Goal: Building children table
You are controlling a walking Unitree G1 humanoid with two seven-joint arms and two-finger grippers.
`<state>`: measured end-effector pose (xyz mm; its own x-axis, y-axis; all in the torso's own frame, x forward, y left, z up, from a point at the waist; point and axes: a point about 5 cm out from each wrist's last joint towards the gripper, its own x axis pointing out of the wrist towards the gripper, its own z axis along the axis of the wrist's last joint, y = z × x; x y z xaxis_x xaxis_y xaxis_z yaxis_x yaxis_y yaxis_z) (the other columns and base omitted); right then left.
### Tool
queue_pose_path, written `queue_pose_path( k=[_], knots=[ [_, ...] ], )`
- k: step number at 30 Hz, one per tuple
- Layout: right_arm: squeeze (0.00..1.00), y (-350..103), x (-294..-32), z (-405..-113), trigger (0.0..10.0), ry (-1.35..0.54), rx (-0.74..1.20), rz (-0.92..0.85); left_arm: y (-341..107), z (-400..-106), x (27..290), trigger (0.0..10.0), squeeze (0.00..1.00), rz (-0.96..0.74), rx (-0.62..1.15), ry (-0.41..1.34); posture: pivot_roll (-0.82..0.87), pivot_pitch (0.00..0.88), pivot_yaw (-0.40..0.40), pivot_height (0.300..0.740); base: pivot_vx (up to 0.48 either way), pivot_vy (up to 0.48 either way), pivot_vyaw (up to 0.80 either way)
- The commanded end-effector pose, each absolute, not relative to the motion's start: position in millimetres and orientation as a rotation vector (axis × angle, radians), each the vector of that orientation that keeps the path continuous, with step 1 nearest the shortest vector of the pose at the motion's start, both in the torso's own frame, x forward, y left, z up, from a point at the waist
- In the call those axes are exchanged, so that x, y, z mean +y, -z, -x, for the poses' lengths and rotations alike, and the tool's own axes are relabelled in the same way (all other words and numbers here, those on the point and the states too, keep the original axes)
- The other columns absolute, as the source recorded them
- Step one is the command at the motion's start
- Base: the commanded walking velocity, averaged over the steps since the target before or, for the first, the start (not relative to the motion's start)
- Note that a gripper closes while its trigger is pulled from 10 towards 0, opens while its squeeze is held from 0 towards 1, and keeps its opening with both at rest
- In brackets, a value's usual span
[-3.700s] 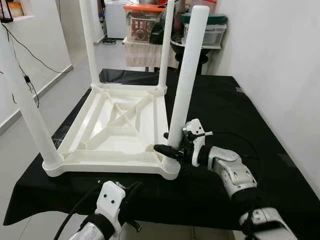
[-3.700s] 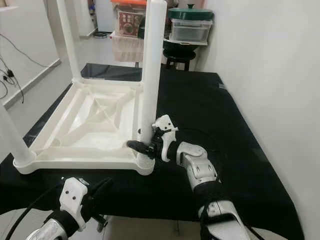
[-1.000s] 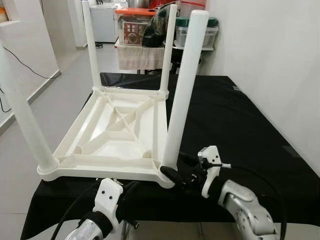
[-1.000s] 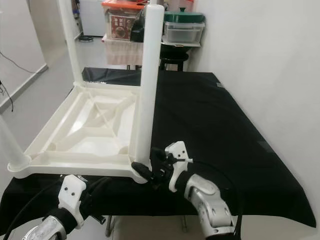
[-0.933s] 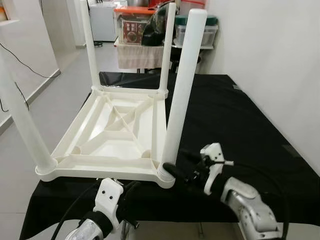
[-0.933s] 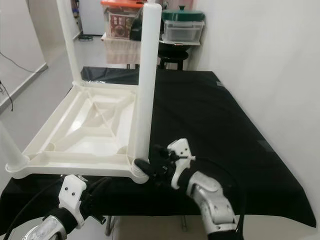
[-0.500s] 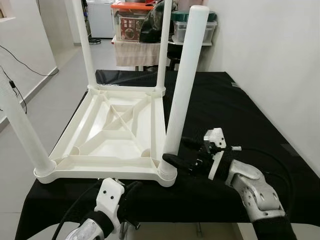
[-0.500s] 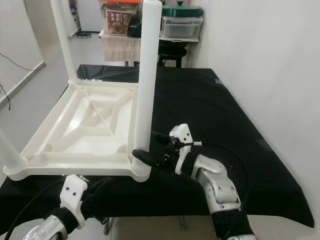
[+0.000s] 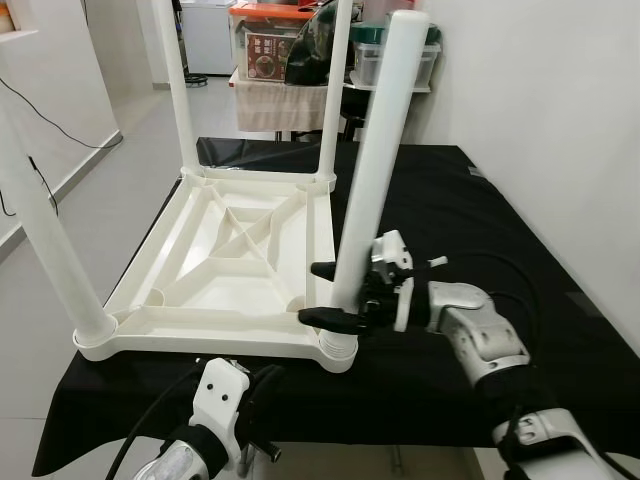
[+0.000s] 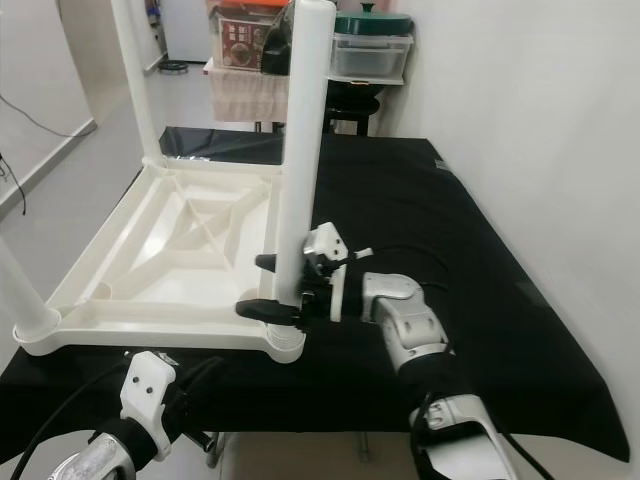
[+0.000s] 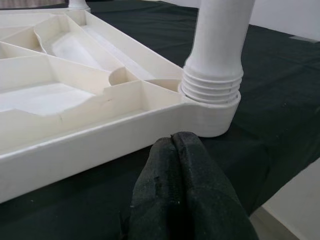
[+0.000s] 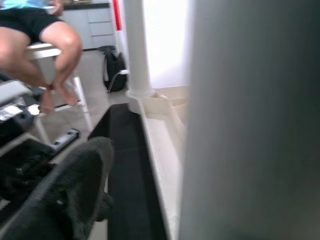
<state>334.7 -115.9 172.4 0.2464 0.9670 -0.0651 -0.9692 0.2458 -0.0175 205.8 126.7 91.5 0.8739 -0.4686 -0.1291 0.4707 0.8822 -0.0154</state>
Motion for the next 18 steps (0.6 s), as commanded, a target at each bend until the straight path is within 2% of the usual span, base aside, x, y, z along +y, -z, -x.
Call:
queue_pose_path(
  k=[1, 9, 16, 18],
  knots=[
    [0.0, -164, -111, -340, 0.0, -1.291, 0.065, 0.065, -90, -204, 125, 10.0, 0.0, -0.022, 0.139, 0.494, 0.05, 0.0, -0.077, 0.74, 0.0, 0.0, 0.0],
    [0.0, -162, -118, -343, 0.0, -1.262, 0.064, 0.045, -89, -203, 124, 10.0, 0.0, -0.021, 0.14, 0.494, 0.04, 0.0, -0.074, 0.74, 0.0, 0.0, 0.0],
    [0.0, -156, -140, -341, 0.0, -1.173, 0.066, 0.042, -88, -203, 123, 10.0, 0.0, -0.012, 0.143, 0.503, 0.03, 0.0, -0.069, 0.74, 0.0, 0.0, 0.0],
    [0.0, -150, -156, -336, 0.0, -1.064, 0.066, 0.041, -88, -202, 123, 10.0, 0.0, -0.011, 0.143, 0.504, 0.02, 0.0, -0.064, 0.74, 0.0, 0.0, 0.0]
  ],
)
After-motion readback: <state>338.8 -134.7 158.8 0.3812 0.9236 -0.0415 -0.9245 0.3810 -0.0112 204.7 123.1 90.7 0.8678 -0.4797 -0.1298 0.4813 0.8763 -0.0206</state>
